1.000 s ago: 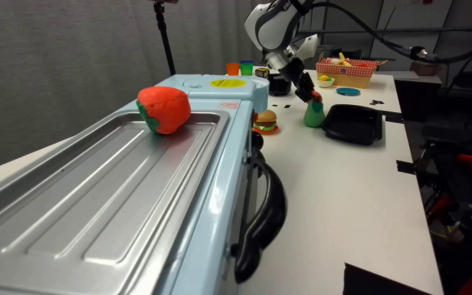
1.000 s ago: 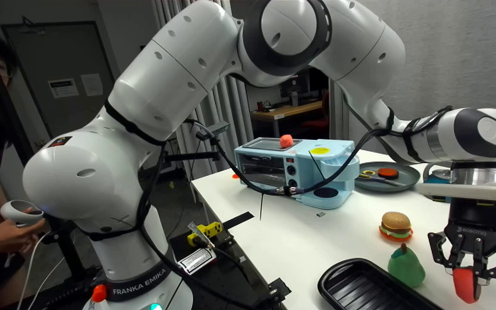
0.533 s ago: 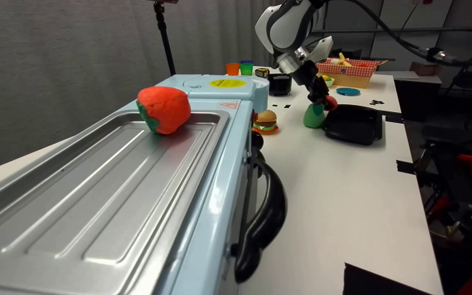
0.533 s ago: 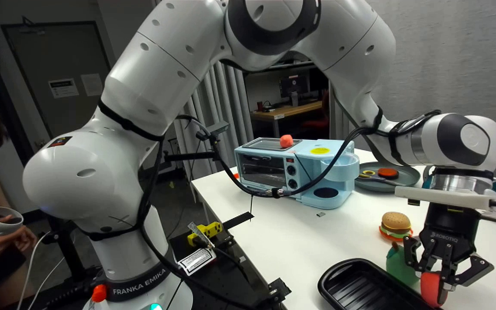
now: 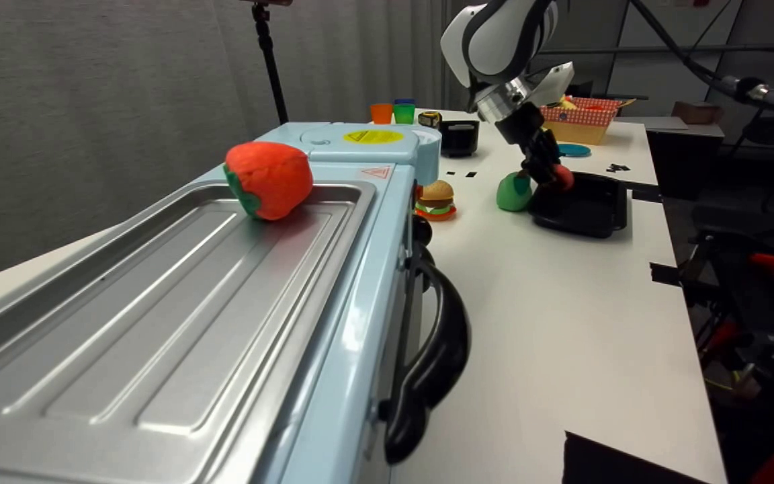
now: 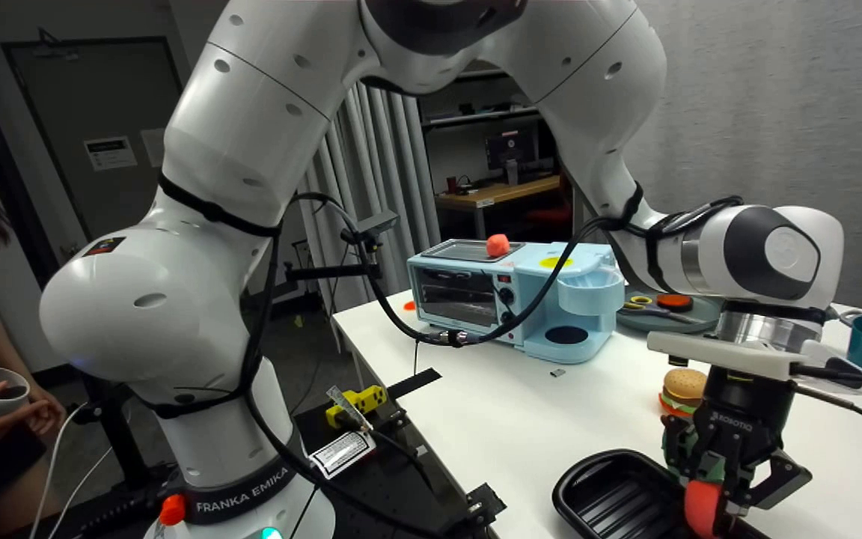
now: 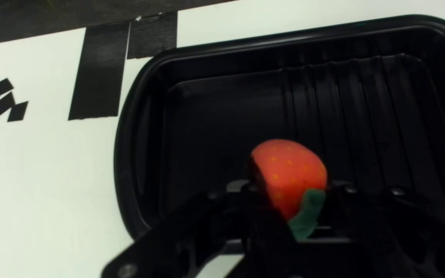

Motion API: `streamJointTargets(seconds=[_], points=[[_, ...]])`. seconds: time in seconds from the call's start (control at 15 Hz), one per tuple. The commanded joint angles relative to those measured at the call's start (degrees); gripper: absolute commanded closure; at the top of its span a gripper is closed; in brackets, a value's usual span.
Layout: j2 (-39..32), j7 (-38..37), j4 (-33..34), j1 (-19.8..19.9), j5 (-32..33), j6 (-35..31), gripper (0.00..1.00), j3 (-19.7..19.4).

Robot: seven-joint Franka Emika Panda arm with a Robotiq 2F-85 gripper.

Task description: Stand the sandwich plush toy and the pear plush toy upright, then place the strawberry plush toy on the tray

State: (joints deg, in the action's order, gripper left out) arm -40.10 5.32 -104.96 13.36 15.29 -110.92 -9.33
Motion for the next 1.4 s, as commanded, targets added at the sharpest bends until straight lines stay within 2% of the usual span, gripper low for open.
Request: streamJointTargets(seconds=[0.0, 0.33, 0.4, 0.87, 1.33], points=[[3.21, -0.71, -5.65, 0.35, -2.10, -3.46, 0.42, -0.12], [3.52, -0.26, -7.34, 0.28, -2.55, -4.84, 0.04, -0.29], [3.66, -0.22, -7.49, 0.32, -2.58, -4.85, 0.01, -0.32], [6.76, -0.64, -7.79, 0.01, -1.65, -3.72, 0.00, -1.46], [14.87, -0.91, -10.17, -0.77, -1.31, -3.63, 0.00, -1.50]])
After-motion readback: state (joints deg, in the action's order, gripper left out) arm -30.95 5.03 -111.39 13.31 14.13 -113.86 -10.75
